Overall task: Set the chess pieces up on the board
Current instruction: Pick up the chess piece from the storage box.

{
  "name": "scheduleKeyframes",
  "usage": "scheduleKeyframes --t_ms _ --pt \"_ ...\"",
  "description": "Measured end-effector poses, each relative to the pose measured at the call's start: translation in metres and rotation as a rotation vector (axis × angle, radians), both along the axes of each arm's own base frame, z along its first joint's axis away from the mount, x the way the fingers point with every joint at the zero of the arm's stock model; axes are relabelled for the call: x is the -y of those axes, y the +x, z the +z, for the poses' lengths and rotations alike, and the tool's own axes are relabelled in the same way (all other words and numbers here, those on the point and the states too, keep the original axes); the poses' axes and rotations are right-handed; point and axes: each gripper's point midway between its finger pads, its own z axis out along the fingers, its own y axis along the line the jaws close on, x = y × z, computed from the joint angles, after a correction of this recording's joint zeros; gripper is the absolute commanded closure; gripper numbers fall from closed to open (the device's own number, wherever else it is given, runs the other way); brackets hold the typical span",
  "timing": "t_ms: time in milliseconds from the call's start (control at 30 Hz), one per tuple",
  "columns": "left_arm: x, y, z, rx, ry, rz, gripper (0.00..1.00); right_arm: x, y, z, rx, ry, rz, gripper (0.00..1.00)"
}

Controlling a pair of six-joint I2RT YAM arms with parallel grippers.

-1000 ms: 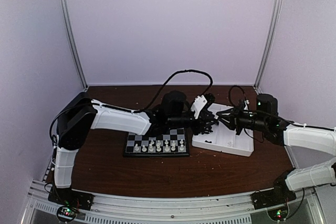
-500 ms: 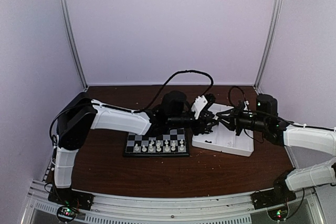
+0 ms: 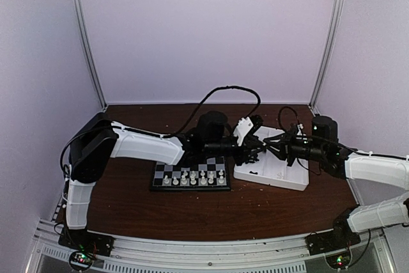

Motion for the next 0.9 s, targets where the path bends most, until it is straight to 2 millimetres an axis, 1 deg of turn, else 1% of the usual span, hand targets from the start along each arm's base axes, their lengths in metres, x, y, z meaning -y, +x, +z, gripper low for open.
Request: scheduleKeyframes --t_ms 133,367,433,500,567,600,667,700,767,900 --pt "0.0 0.0 0.0 0.002 0.001 -0.002 0.89 0.0 0.0 0.0 0.001 0.0 -0.001 0.85" --pt "-0.001 0.001 -0.002 0.002 0.008 0.005 1.0 0.001 0.001 -0.001 0.0 -0.001 -0.008 0.84" --pt "-0.001 0.002 -0.002 0.004 0.009 0.007 1.0 0.001 0.001 -0.001 0.0 -0.002 -0.008 0.84" --pt "-0.001 0.002 -0.002 0.005 0.009 0.011 1.0 0.001 0.001 -0.001 0.0 -0.003 -0.009 0.8" --pt "-0.001 0.004 -0.002 0.007 0.011 0.022 1.0 0.001 0.001 -0.001 0.0 -0.004 -0.011 0.75" --pt "-0.001 0.005 -0.002 0.009 0.012 0.029 1.0 0.002 0.001 -0.002 0.001 -0.006 -0.011 0.69" --pt "-0.002 0.009 -0.002 0.015 0.014 0.055 1.0 0.003 0.001 -0.003 0.002 -0.013 -0.015 0.55" --pt "-0.003 0.011 -0.003 0.017 0.017 0.068 1.0 0.004 0.001 -0.003 0.005 -0.019 -0.02 0.52" --pt "-0.005 0.013 -0.005 0.02 0.024 0.087 1.0 0.007 0.0 -0.003 0.012 -0.034 -0.029 0.49" --pt "-0.008 0.016 -0.009 0.022 0.035 0.109 1.0 0.015 -0.002 0.003 0.038 -0.056 -0.052 0.32"
